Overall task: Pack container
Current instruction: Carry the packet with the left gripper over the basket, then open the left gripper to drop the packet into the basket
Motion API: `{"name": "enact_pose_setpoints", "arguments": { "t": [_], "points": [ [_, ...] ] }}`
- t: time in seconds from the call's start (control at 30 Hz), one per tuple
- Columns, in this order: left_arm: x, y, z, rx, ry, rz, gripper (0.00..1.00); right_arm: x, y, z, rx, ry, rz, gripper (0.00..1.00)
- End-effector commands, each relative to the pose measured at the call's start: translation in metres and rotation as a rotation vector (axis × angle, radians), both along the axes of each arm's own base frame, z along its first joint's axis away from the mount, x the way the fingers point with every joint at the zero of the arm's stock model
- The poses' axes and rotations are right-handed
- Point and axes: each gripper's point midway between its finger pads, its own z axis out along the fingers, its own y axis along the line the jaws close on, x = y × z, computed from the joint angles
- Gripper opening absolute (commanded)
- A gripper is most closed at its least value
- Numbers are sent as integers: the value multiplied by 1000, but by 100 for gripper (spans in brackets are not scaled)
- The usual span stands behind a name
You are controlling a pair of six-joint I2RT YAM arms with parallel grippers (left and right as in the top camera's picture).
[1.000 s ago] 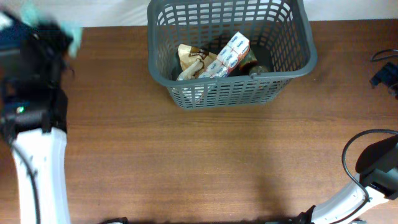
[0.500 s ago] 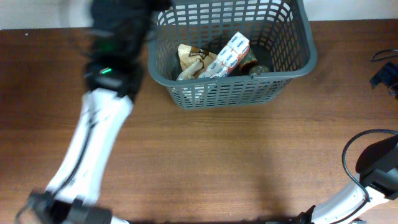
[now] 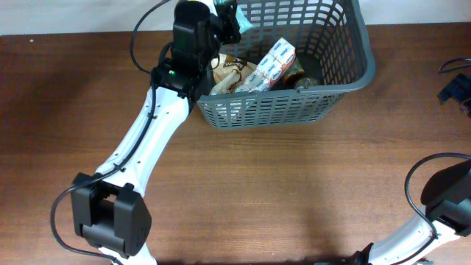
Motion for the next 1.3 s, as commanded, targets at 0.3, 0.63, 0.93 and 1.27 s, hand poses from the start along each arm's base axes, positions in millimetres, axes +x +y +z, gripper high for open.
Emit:
{"name": "enact_pose_setpoints", "arguments": {
  "t": [0.3, 0.63, 0.93, 1.27],
  "points": [
    [7, 2, -54, 95, 129, 9, 9, -1, -1, 3, -3, -7, 2, 99],
    [8, 3, -51, 92, 121, 11, 65, -1, -1, 3, -3, -7, 2, 99],
    [7, 30, 16, 52, 24, 54, 92, -1, -1, 3, -3, -7, 2, 99],
    [-78, 123, 107, 52, 21, 182, 99, -1, -1, 3, -3, -7, 2, 99]
  ]
}}
